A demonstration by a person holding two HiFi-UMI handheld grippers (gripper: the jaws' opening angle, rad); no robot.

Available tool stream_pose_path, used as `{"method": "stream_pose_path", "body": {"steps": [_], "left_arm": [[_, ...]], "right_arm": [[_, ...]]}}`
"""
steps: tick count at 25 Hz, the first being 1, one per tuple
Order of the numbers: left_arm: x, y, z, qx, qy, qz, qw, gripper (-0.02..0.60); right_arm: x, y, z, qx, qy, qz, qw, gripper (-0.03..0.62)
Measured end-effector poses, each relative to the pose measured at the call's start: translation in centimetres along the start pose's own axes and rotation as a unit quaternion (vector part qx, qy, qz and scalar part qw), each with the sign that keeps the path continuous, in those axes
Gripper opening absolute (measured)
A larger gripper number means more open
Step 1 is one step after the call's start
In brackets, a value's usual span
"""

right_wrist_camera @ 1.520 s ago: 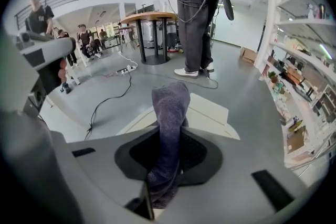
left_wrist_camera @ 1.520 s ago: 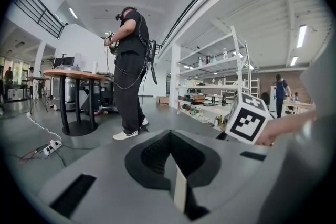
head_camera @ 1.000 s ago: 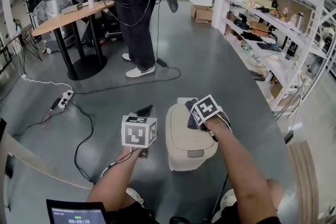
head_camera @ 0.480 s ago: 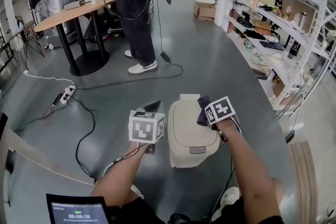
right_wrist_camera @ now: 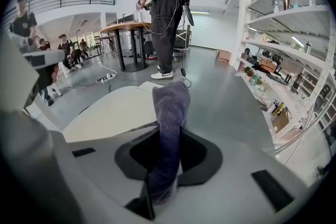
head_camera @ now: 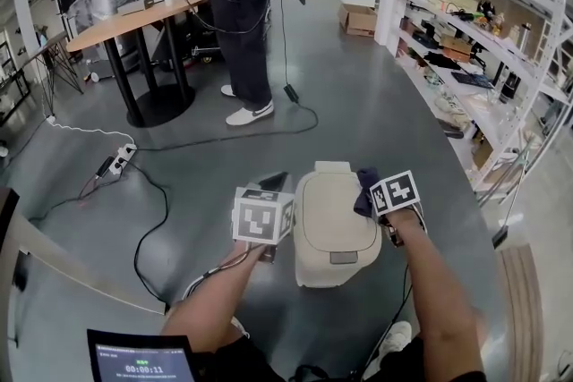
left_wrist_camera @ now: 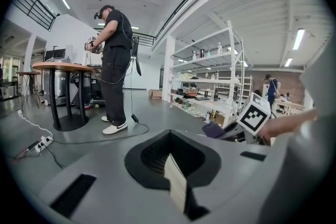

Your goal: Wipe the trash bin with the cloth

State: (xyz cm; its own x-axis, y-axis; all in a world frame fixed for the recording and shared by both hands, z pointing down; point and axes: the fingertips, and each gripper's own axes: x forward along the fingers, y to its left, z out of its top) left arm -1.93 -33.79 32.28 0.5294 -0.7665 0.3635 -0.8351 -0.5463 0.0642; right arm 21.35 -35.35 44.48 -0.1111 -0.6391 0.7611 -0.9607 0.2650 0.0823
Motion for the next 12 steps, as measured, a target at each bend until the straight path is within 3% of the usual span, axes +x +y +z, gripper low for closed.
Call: {"method": "stream_pose_path", "body": {"steps": [7,9,12], "left_arm": [[-0.4,-0.1,0.0,0.001,0.002,-0.003,1.0000,-0.002],[-0.5,-0.3,0.0,0.005,0.000,-0.007,1.0000,-0.002],[-0.7,-0.4,0.1,0.023,-0.005,-0.006,0.9997,-0.002]], "right_arm": [[-0.9,-0.2,0.7,0.034,-0.040,-0.004,0.999,0.075],[-2.0,1.0,2.0,0.045,-0.075,0.023,0.996,0.075],[-3.6,4.9,3.9,0.036,-0.093,0.096,0.990,0.075]]}}
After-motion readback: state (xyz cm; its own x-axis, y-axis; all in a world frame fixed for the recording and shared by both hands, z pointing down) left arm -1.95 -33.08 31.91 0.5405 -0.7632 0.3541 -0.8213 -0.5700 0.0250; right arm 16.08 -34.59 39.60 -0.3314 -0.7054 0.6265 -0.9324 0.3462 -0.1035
